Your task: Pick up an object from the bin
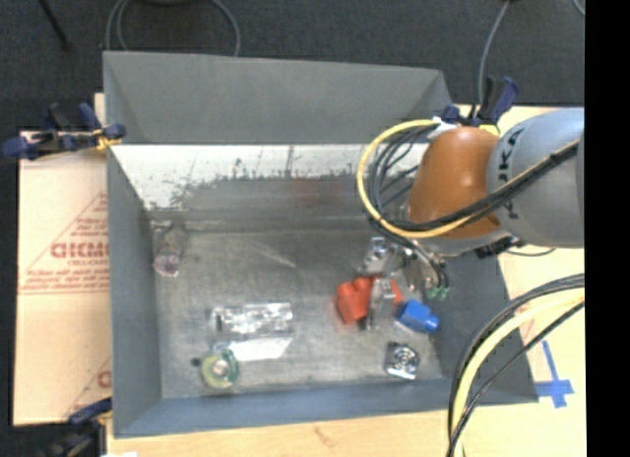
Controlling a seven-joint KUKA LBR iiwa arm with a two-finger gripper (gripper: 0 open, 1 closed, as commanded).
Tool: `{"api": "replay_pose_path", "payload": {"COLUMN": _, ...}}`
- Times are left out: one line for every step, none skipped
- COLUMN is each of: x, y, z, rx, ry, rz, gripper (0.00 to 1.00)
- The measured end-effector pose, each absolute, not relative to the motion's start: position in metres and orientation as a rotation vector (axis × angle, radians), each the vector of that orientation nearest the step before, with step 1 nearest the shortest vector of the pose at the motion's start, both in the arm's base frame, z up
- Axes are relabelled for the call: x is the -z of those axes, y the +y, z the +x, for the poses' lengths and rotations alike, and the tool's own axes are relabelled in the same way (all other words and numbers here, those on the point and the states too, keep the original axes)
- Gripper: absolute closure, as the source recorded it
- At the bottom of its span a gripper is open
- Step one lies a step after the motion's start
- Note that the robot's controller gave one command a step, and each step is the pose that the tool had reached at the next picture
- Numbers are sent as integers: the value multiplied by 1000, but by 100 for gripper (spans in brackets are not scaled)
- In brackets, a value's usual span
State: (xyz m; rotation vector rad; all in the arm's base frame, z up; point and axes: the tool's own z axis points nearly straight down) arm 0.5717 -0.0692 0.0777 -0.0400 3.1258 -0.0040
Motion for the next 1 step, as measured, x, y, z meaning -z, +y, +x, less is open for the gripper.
{"api": "replay_pose_path", "payload": {"x": -218, "y": -51, "z": 571, "rx": 4, "ry": 3129, "rz": -70, "gripper": 100}}
